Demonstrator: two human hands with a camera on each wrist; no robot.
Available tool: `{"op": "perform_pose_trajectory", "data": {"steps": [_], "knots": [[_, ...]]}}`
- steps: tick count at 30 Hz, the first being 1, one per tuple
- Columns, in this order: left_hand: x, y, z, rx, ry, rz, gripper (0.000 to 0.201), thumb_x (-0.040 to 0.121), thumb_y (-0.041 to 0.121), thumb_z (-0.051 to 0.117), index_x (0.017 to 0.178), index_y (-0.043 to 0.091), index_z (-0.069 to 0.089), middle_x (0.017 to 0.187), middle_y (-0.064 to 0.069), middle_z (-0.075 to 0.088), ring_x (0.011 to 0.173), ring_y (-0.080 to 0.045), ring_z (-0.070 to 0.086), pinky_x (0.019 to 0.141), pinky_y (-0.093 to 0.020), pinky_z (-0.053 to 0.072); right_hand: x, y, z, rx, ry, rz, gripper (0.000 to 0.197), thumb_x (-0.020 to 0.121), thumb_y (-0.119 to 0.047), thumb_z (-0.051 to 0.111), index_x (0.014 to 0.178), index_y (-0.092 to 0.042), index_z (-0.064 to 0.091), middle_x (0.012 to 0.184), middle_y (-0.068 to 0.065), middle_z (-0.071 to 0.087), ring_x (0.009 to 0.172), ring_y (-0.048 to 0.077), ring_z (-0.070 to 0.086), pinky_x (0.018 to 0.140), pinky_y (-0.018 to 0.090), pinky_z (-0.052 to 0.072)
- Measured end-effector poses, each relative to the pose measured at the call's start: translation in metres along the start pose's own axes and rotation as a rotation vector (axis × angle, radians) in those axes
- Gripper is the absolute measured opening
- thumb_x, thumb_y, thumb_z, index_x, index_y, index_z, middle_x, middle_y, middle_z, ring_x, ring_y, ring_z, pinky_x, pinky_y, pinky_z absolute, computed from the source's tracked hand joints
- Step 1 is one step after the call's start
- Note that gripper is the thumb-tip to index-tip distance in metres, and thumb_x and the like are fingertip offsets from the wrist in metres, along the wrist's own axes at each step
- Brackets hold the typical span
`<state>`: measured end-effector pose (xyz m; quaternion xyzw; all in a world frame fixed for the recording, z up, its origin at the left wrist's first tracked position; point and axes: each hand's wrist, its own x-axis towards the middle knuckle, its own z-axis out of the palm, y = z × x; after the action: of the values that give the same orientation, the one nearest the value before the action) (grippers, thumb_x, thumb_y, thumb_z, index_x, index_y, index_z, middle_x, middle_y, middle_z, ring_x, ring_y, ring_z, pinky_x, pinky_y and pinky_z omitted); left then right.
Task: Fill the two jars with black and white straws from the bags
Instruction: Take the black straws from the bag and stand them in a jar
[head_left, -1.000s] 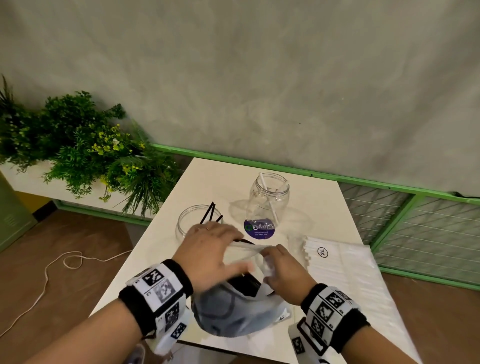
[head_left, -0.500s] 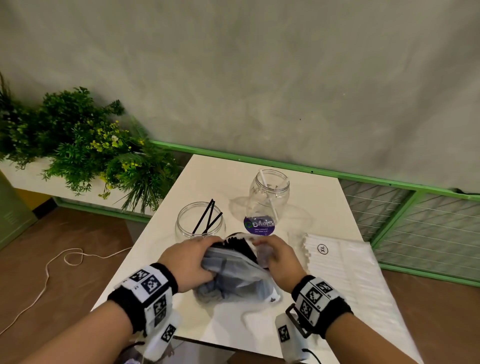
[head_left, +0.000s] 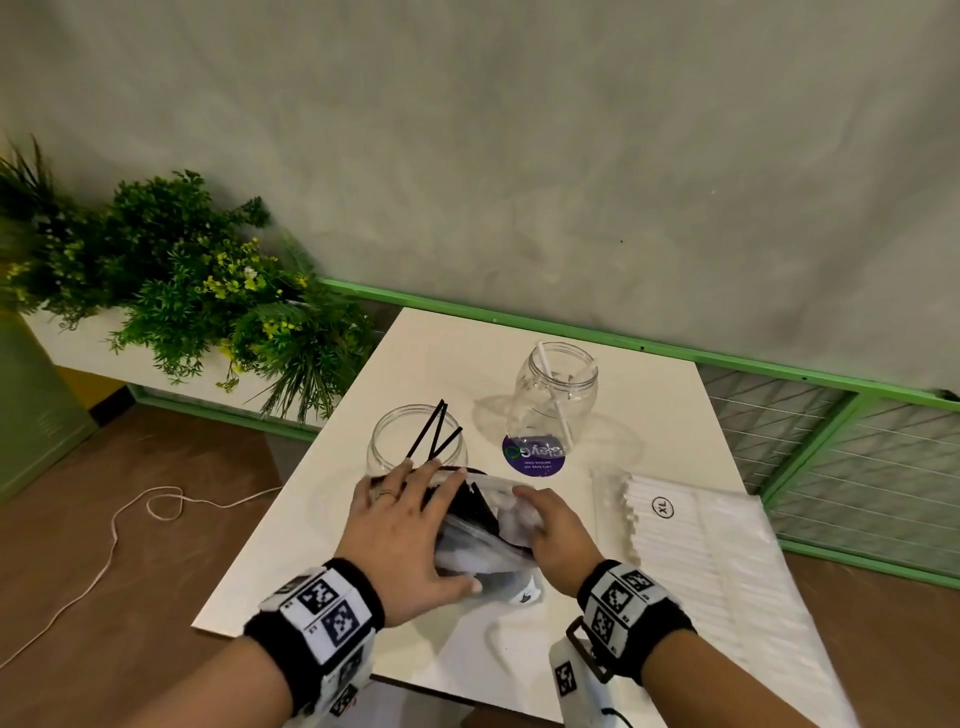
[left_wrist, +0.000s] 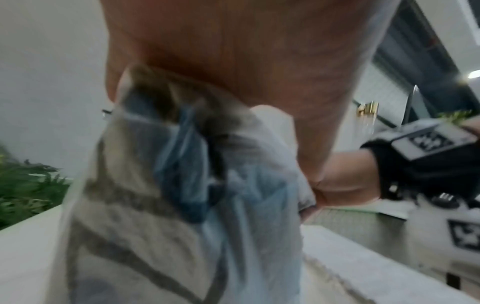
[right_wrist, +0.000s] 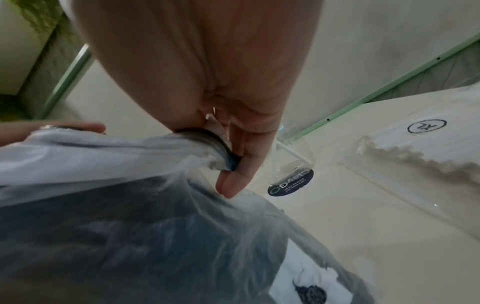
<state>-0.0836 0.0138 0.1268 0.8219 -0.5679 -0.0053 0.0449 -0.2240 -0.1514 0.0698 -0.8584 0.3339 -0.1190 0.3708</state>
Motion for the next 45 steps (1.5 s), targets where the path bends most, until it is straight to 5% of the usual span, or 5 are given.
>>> {"op": "perform_pose_trajectory", "data": {"steps": [5,11,21,30,45], "knots": [[0.023,-0.012,0.005,-0.016,-0.048,-0.067,0.083,0.077,0.060,0.048,0.146,0.032,0.010,0.132,0.000,0.048,0.111,-0.026,0.052,0.085,-0.035,0.049,0.000,-0.004,0.001,-0.064,-0.077,0.004,0.059,0.084,0.011,0.040,0.138,-0.012,0.044,0.115,-0.002,0.040,0.109,0.017,0.047,0.099,0.029,0.042],[0.024,-0.020,-0.020,-0.124,0.057,-0.041,0.064,0.081,0.051,0.050,0.139,0.035,0.028,0.114,0.005,0.063,0.095,-0.021,0.063,0.067,-0.028,0.042,-0.002,-0.018,-0.013,0.121,0.214,-0.245,0.056,0.076,0.012,0.040,0.127,-0.004,0.056,0.118,0.002,0.052,0.110,0.004,0.047,0.095,0.001,0.026],[0.028,-0.025,-0.003,-0.060,-0.140,-0.066,0.060,0.077,0.042,0.055,0.132,0.030,0.035,0.110,0.002,0.064,0.100,-0.024,0.062,0.076,-0.032,0.050,-0.006,0.006,-0.002,-0.052,0.091,-0.048,0.047,0.069,-0.032,0.055,0.113,-0.019,0.063,0.108,-0.006,0.043,0.101,0.019,0.050,0.094,0.033,0.044],[0.025,-0.023,-0.003,-0.128,-0.071,-0.004,0.073,0.078,0.045,0.056,0.141,0.034,0.022,0.129,0.004,0.056,0.110,-0.022,0.056,0.086,-0.033,0.048,0.006,-0.039,-0.003,0.195,-0.151,-0.086,0.091,0.080,-0.027,0.074,0.150,-0.017,0.017,0.136,0.000,0.043,0.118,0.013,0.047,0.100,0.026,0.041],[0.019,-0.025,0.001,-0.177,-0.054,-0.042,0.064,0.080,0.037,0.058,0.139,0.031,0.035,0.134,0.005,0.053,0.119,-0.019,0.050,0.093,-0.027,0.041,0.015,-0.030,0.003,0.077,-0.108,-0.214,0.078,0.055,-0.060,0.063,0.117,-0.013,0.060,0.109,0.002,0.055,0.102,0.015,0.052,0.086,0.009,0.035]]}}
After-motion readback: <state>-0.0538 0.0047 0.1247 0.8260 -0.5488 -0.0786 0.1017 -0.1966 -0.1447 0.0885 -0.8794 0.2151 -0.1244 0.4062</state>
